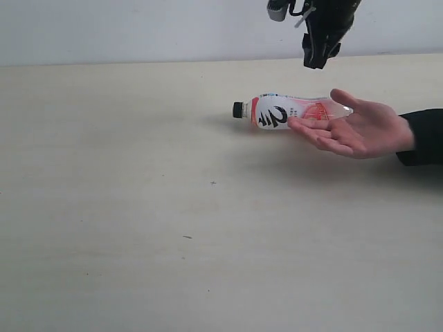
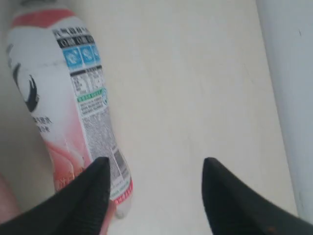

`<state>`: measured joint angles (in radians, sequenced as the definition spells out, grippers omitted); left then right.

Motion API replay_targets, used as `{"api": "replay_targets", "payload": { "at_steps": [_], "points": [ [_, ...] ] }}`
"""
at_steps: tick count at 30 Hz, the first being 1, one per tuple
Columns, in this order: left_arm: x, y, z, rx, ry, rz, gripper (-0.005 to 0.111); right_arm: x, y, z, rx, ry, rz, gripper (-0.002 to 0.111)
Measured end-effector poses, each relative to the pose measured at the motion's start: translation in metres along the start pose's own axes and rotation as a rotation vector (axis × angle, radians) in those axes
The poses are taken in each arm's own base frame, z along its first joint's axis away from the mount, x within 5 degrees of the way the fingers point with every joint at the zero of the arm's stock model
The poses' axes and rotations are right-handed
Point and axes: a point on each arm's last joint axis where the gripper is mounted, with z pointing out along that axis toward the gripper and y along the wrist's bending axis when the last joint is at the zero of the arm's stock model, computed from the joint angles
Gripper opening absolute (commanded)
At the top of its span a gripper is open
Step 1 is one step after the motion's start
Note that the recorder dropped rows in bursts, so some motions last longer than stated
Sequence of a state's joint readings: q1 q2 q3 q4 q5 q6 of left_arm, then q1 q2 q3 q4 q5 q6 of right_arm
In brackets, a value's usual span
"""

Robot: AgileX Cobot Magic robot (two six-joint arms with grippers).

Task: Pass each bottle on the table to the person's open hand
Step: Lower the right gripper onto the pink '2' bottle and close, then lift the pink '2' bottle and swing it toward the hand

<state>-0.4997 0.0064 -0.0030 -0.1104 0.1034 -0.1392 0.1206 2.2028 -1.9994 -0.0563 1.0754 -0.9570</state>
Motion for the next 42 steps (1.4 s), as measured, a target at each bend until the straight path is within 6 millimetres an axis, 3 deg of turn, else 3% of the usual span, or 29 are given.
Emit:
{"api": "replay_targets", "payload": {
  "at_steps": [10, 14, 20, 28, 35, 41, 42],
  "points": [
    [0.000, 0.000, 0.000, 0.000, 0.000, 0.000, 0.000, -0.014, 0.011, 0.007, -0.078, -0.081, -0.029, 0.075],
    [0.000, 0.000, 0.000, 0.000, 0.000, 0.000, 0.000, -0.011, 0.020, 0.035, -0.161, -0.035, -0.043, 0.076],
    [0.000, 0.000, 0.000, 0.000, 0.000, 0.000, 0.000, -0.009, 0.025, 0.053, -0.202, -0.020, -0.112, 0.076],
    [0.000, 0.000, 0.000, 0.000, 0.000, 0.000, 0.000, -0.006, 0.037, 0.091, -0.279, 0.009, -0.105, 0.075],
    [0.000, 0.000, 0.000, 0.000, 0.000, 0.000, 0.000, -0.004, 0.040, 0.101, -0.292, 0.019, -0.085, 0.048],
    [0.000, 0.000, 0.000, 0.000, 0.000, 0.000, 0.000, -0.005, 0.039, 0.102, -0.280, 0.016, -0.054, 0.001],
    [0.000, 0.000, 0.000, 0.000, 0.000, 0.000, 0.000, -0.005, 0.038, 0.102, -0.276, 0.016, -0.051, 0.000]
  ]
}}
